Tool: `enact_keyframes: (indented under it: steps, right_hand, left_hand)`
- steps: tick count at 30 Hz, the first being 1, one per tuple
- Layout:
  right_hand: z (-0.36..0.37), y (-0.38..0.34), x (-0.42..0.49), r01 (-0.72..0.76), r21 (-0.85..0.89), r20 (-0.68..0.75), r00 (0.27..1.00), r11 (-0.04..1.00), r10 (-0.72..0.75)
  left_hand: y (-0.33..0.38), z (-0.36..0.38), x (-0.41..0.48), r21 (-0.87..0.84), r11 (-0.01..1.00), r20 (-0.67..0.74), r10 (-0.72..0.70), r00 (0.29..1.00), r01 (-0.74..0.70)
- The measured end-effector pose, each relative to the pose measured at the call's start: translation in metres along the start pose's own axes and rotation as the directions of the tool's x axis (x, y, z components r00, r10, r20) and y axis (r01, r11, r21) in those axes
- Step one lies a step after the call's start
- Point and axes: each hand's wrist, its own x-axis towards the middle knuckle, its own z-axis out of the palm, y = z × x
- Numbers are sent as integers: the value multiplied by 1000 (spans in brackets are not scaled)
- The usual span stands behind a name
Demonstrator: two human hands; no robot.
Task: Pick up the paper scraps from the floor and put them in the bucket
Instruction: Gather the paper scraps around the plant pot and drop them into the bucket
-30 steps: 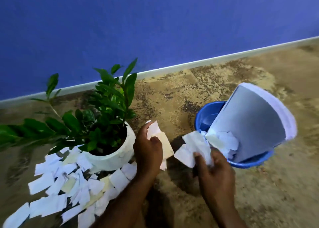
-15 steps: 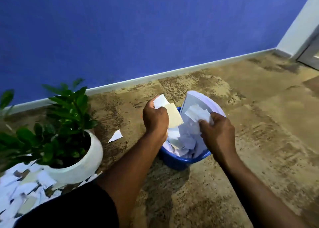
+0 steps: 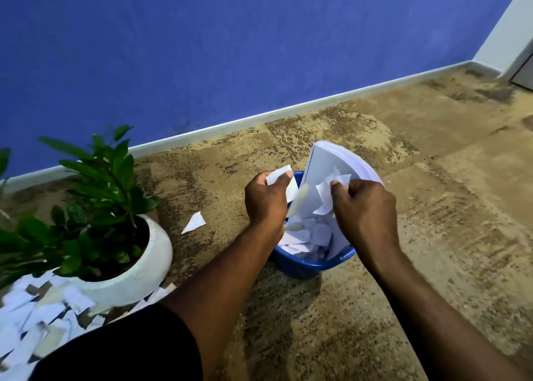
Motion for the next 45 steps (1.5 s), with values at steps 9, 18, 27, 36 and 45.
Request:
enact_keyframes:
  steps: [9, 18, 27, 36, 45]
  right_hand:
    - [17, 4, 0, 39, -88, 50, 998, 995, -35]
    - [33, -12, -32, 118, -99, 25, 993, 988, -116]
    - [112, -31, -111, 395, 271, 180, 875, 878, -450]
    - [254, -7, -116, 340, 56, 659, 694, 939, -291]
    - [355, -22, -81, 504, -57, 702, 634, 862, -324]
  left_hand:
    - [-5, -5, -4, 131, 990, 162, 36, 986, -58]
    - [-14, -39, -26, 381, 846, 377, 227, 898, -374]
    - [-150, -189, -22, 783, 541, 166, 296, 941, -309]
    - [-225, -268, 22, 967, 115, 228, 20, 974, -228]
    - [-242, -271, 19, 926, 287, 159, 293, 943, -245]
